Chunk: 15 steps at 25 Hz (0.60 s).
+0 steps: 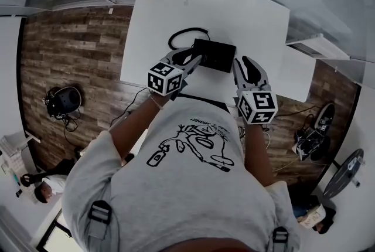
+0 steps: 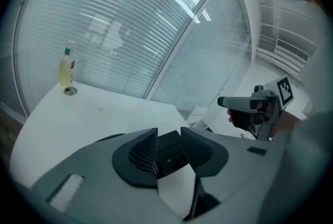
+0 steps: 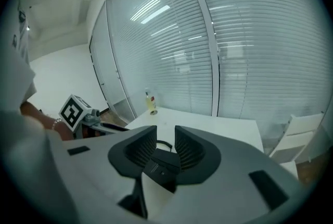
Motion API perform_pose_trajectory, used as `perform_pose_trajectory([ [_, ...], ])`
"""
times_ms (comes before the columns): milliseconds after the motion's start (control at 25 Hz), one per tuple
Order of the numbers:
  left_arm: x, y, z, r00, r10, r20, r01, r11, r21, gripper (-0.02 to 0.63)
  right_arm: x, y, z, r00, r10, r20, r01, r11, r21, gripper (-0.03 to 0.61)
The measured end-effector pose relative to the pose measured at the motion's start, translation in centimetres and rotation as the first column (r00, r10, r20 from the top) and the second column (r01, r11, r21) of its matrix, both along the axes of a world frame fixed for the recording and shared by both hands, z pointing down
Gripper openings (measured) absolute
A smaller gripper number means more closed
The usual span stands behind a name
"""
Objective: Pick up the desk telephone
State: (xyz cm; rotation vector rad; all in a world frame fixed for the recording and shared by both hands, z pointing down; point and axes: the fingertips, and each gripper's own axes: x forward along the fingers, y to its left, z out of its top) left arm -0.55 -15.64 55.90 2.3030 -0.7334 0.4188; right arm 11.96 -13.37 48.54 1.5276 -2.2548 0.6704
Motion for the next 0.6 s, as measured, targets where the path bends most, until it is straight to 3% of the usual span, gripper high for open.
perform_pose_trajectory([
  [240,-0.6,0.5,6.8,1.000,-0.004,0.002,0.004,0.989,-0.151,0.153,0.2,0.6,6.5,1.000,-0.013,-0.012,0.011,0.992,-0.123,0.094],
  [600,-1.5,1.0,14.4,1.000,-0.017,0.021,0.023,0.951,-0.308,0.160,1.1,1.5,12.8,1.000,-0.016,-0.012,0.012,0.968,-0.250,0.115],
])
